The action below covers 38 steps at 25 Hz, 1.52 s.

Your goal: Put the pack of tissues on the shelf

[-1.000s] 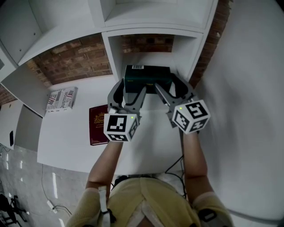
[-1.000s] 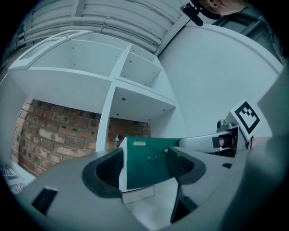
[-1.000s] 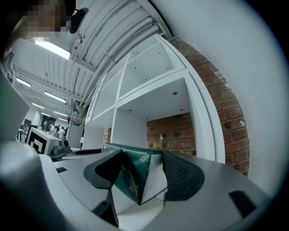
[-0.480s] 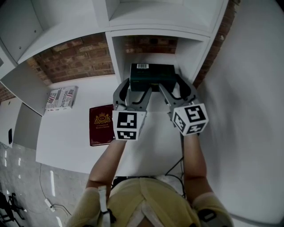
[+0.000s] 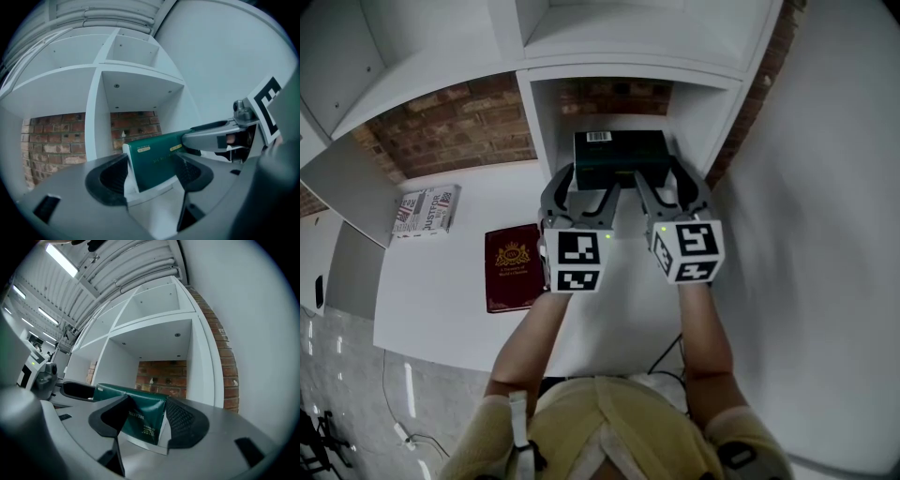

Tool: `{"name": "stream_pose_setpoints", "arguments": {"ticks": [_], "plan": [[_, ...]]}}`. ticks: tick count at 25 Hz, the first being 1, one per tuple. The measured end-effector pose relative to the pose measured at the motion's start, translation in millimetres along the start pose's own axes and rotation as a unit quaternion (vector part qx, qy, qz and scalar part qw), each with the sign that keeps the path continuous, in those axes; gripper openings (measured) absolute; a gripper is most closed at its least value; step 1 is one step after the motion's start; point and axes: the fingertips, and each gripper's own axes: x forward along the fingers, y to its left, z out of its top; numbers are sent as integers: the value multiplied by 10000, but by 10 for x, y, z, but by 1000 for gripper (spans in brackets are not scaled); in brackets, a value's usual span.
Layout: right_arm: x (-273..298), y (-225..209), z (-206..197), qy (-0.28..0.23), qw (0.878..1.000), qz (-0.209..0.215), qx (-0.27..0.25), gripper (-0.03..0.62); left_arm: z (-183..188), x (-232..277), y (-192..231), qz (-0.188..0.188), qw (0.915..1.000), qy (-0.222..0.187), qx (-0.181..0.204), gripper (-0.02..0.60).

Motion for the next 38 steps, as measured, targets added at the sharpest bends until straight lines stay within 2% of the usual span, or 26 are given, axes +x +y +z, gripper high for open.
{"name": "stream_pose_setpoints", "arguments": {"ticks": [12, 24, 29, 34, 38], "plan": [[141, 1, -37, 73, 9997, -225, 7, 250, -35, -1, 162, 308, 9989, 23, -349, 219], [72, 58, 28, 55, 9996, -248, 76, 247, 13, -215, 221, 131, 9982, -202, -551, 218], [-39, 63, 70, 28, 9992, -390, 125, 247, 74, -371, 286, 6, 9974, -348, -631, 207], [-196, 76, 105, 30, 9981, -552, 274, 246, 54, -540, 365, -161, 9957, -272, -876, 201], [-320, 127, 146, 65, 9973, -649, 337, 245, 115, -654, 463, -248, 9940, -425, -973, 195]]}}
